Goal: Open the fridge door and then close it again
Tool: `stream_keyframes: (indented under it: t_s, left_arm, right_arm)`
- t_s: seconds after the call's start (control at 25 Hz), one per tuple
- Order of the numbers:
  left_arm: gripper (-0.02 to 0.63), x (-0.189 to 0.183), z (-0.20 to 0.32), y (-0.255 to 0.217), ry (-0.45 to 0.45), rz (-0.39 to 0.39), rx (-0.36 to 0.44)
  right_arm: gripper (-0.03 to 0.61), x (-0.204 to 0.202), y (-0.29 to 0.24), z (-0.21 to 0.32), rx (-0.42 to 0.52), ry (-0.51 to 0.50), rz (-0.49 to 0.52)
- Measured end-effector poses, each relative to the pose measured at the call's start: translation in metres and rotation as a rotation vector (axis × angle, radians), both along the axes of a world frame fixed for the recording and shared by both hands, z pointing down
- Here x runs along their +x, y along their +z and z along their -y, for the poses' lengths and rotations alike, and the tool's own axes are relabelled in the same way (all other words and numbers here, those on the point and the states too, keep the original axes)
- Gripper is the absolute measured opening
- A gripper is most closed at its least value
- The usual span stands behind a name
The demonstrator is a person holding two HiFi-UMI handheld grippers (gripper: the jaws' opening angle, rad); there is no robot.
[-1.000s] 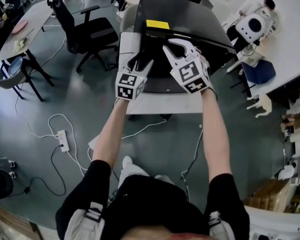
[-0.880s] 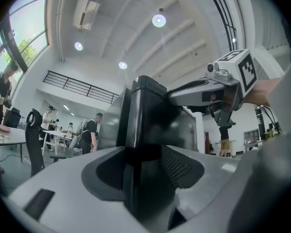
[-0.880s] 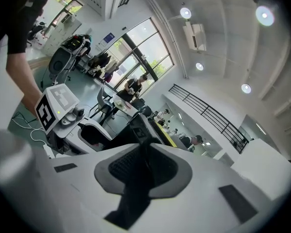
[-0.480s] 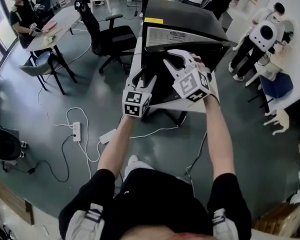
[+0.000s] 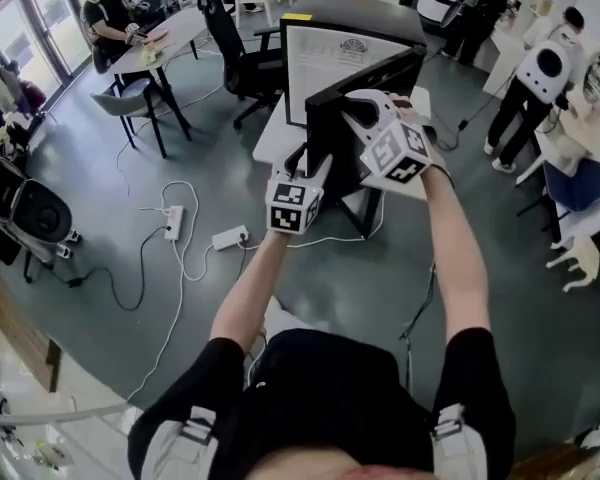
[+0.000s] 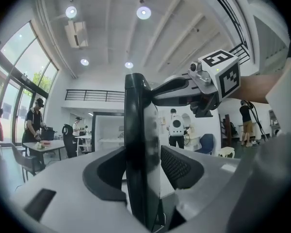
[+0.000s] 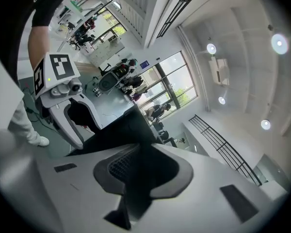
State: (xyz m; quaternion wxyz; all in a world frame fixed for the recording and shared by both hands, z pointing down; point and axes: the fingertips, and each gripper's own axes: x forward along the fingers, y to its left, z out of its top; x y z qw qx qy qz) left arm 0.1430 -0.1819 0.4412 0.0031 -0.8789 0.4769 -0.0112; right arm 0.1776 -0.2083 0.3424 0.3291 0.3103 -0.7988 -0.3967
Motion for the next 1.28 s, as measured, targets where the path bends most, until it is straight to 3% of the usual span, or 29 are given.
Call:
stream_keyframes:
  t_s: [0.16,0.6,0.8,0.96,1.12,1.2,1.28]
  left_arm:
    - [0.212,0.046,-0.053,0.01,0.024,0.057,-0.033]
    - [0.212,0.17,-0.126,0.0,0.227,0.143,-0.049]
    - [0.209,0.178,-0.141,-0.006,0.286,0.054,-0.082]
    - [0.19,0.157,-0.159,-0.029,0.215,-0.1,-0.07]
    - [0.068,0.151,-0.171,-0.035,0.169,-0.072,0.014]
    - [0.012,0.142,-0.173,-0.035,0.137,-0.081,0.03]
    - [0.002,0.13,-0.172,-0.032,0.096,-0.099,0.021]
  right_arm:
    - [0.04,0.043,0.007,-0.042,-0.017,0.025,-0.019]
    - [0.009,0.155,-0.004,-0.099,0.004,0.241,0.131]
    - [0.0,0.172,0.0,-0.108,-0.044,0.341,0.395]
    - [0.0,0.177,0.001,-0.135,-0.096,0.366,0.758]
    - [-0.003,0.199,0.023,-0.166,-0.153,0.444,1.142]
    - [-0.005,0.202,0.046,-0.179,-0.181,0.489,1.213]
    - [-0.005,0.2,0.075,-0.186,-0.203,0.535,1.184]
